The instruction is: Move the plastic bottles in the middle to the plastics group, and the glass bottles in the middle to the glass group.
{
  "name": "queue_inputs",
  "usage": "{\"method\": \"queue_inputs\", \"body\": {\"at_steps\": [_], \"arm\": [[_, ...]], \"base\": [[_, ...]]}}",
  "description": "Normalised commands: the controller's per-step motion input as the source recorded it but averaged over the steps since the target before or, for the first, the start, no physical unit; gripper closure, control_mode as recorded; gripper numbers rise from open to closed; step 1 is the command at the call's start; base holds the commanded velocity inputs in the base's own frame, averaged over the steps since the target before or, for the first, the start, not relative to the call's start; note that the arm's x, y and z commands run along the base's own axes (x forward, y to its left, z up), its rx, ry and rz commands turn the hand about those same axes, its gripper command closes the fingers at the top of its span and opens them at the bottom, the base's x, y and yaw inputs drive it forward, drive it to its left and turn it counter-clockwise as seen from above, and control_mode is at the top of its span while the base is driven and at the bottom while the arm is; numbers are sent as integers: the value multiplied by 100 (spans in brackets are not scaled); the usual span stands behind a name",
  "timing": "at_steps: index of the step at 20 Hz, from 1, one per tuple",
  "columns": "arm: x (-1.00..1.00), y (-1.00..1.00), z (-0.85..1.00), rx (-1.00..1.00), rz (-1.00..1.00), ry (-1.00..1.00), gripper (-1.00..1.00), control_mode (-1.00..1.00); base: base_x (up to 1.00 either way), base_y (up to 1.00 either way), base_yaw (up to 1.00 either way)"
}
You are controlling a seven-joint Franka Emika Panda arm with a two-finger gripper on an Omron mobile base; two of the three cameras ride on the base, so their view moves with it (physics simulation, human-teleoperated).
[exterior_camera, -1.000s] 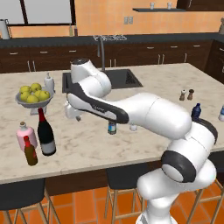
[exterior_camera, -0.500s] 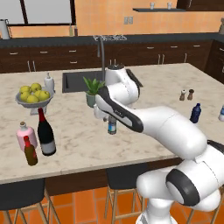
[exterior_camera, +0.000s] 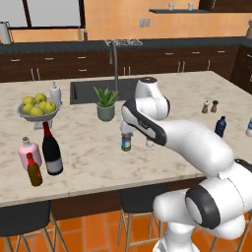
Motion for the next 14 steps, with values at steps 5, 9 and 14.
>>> {"method": "queue_inputs", "body": {"at_steps": [5,9,14], "arm": [[59,-4,0,0,0,0,-100,-100],[37,3,0,0,0,1,-100,-100],[36,5,-8,0,0,0,-100,-100]], "base": [[0,0,0],[0,0,0],[0,0,0]]}}
